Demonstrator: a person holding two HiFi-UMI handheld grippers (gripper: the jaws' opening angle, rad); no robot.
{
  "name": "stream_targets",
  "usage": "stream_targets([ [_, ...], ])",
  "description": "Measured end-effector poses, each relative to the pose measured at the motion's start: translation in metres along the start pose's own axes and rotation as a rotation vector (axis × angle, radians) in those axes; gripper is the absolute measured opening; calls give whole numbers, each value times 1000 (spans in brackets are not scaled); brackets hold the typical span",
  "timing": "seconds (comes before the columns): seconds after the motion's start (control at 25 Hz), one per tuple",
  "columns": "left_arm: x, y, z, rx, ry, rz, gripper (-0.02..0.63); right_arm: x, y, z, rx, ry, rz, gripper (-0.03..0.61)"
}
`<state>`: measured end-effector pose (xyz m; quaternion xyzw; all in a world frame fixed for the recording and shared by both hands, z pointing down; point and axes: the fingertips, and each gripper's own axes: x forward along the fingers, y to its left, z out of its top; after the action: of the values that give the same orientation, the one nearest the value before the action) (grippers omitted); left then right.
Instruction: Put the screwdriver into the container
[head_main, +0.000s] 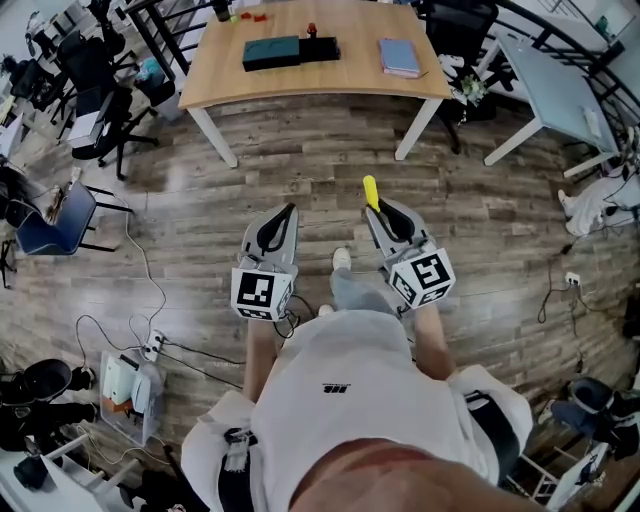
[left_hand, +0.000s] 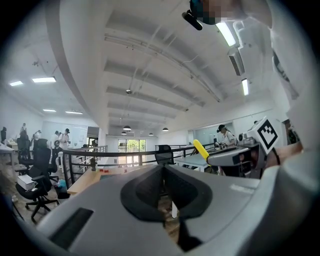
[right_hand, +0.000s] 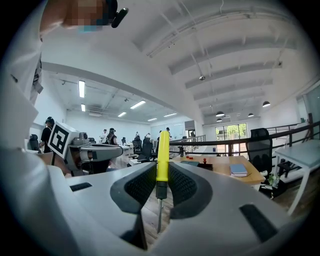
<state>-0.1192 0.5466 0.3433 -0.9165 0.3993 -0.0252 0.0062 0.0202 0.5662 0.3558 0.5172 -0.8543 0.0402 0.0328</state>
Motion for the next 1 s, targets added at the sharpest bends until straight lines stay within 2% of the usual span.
stream_targets([
  [1.0,189,81,4,-3,47,88,11,150,-157,16,20,20,89,66],
])
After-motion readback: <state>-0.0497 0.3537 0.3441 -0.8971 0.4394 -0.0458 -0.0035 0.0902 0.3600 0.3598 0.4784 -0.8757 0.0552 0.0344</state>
